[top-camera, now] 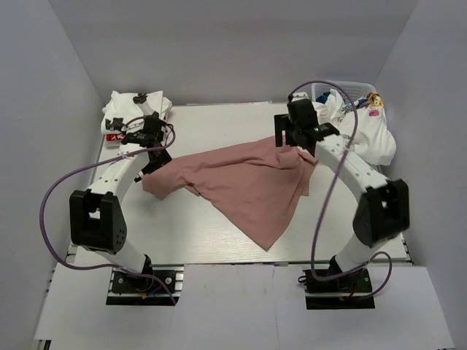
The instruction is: Fold and stack the t-shirts
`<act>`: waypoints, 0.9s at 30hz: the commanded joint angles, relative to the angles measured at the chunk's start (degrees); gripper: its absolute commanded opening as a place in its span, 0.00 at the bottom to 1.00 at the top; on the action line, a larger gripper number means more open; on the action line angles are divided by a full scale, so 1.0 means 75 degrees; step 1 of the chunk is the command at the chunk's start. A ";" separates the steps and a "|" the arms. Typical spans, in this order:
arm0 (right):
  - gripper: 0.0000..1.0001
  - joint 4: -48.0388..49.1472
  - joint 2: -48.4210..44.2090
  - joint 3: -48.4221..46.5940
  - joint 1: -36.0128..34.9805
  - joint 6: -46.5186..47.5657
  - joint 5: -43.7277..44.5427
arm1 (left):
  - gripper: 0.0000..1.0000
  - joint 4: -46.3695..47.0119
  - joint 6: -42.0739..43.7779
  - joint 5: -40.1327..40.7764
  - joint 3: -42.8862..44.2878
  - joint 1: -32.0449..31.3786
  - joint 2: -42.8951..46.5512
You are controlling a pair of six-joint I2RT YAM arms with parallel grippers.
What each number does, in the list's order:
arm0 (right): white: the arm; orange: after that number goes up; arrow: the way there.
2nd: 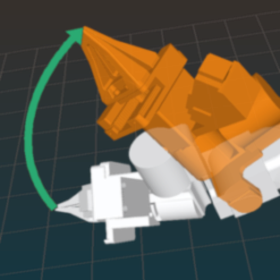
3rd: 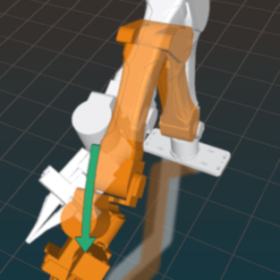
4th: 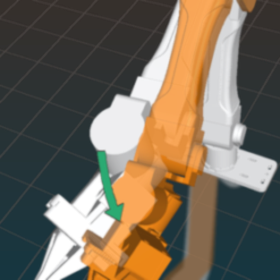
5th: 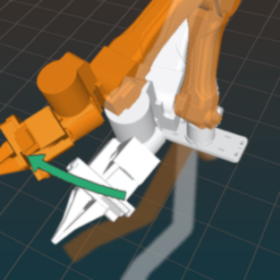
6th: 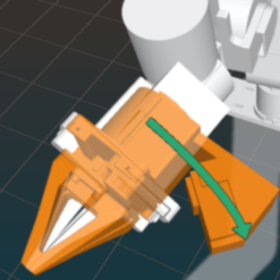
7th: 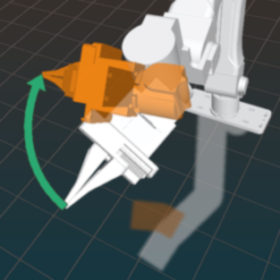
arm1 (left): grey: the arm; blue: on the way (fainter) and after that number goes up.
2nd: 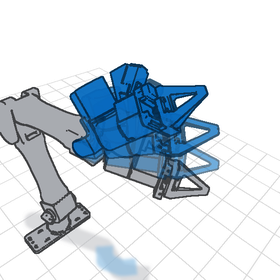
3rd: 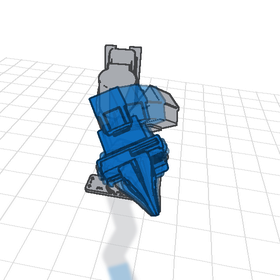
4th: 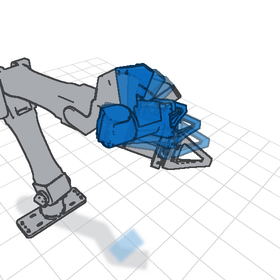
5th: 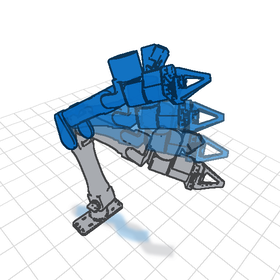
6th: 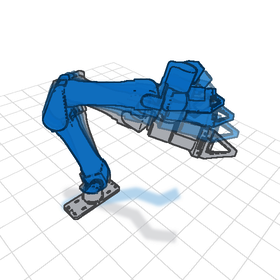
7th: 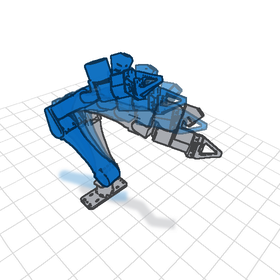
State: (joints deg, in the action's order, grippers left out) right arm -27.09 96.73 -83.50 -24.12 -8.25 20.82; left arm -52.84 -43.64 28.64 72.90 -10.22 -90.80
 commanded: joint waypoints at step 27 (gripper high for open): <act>0.90 0.0425 0.1153 0.3107 0.0379 -0.0622 -0.2519 | 1.00 0.1713 0.0170 -0.1429 -0.2524 0.0073 0.1842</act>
State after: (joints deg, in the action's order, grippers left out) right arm -20.84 101.71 -62.43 -25.08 -10.72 -3.77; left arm -42.24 -43.27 19.70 54.98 -9.87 -77.62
